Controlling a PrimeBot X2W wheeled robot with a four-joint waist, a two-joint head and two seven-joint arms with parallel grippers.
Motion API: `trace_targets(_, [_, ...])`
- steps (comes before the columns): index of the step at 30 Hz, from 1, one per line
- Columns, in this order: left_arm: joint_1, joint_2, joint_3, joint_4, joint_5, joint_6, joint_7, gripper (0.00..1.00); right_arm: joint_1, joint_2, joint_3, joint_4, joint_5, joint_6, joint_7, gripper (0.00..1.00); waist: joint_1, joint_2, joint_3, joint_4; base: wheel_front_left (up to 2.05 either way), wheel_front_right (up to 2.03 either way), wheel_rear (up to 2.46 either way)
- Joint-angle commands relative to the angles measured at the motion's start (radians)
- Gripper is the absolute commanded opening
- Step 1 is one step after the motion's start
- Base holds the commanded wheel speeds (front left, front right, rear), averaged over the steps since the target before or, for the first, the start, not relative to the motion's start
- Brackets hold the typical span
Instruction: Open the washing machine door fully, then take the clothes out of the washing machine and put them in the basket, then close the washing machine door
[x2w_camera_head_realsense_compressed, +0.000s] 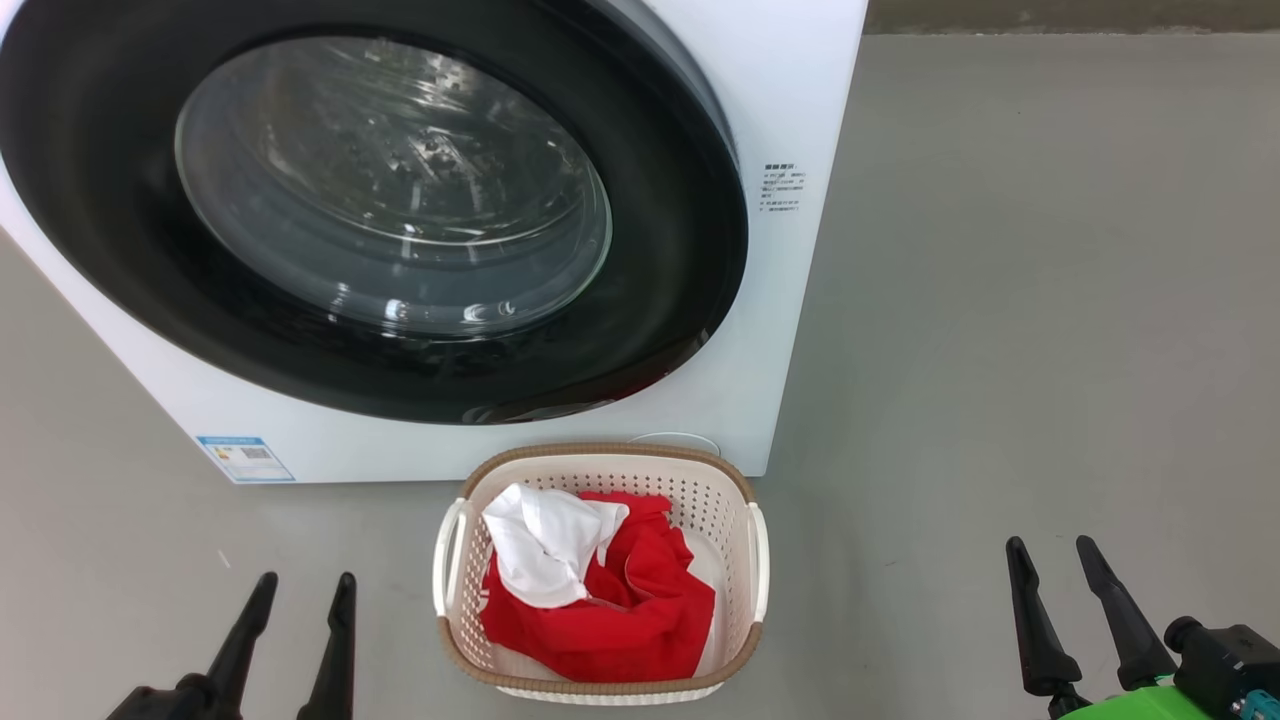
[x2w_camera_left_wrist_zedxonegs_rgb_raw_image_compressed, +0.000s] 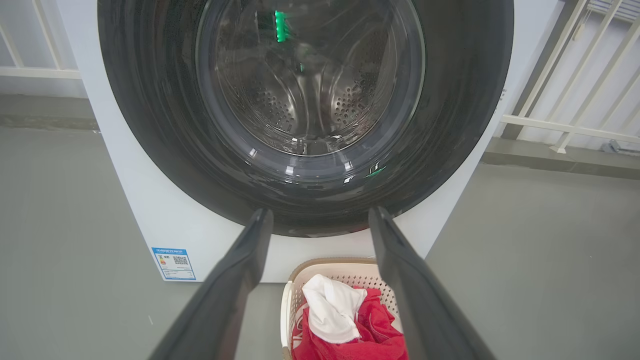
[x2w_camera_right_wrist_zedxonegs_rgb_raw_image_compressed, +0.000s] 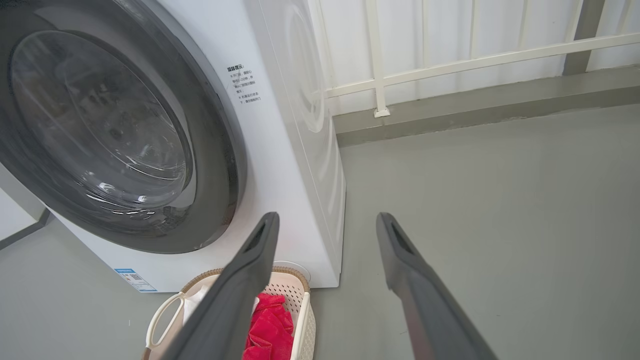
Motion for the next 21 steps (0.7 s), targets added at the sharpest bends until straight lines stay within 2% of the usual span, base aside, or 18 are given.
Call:
trace_targets(1, [-0.01, 0.016, 0.035, -0.027, 0.009, 0.001, -0.008, 1.0, -0.003, -0.012, 0.017, -0.028, 0.01, -0.001, -0.006, 1.0, 0.0, 0.0, 0.0, 0.001, 0.0, 0.0, 0.0])
trace_targets(13, [-0.011, 0.024, 0.022, -0.024, -0.007, 0.001, -0.008, 1.0, -0.01, -0.012, 0.021, -0.03, 0.013, -0.001, -0.006, 1.0, 0.0, 0.0, 0.008, 0.006, 0.0, 0.0, 0.0])
trace_targets(14, [0.0, 0.003, -0.009, 0.0, -0.005, 0.0, 0.0, 0.0, 0.0, 0.0, 0.0, -0.003, 0.002, 0.0, 0.0, 0.0, 0.0, 0.0, 0.008, 0.006, 0.0, 0.0, 0.0])
trace_targets(21, [0.008, -0.033, -0.019, 0.063, -0.024, 0.0, 0.012, 0.0, -0.002, 0.017, 0.008, 0.063, 0.02, 0.0, 0.004, 0.0, 0.0, 0.0, 0.008, 0.006, 0.0, 0.0, 0.0])
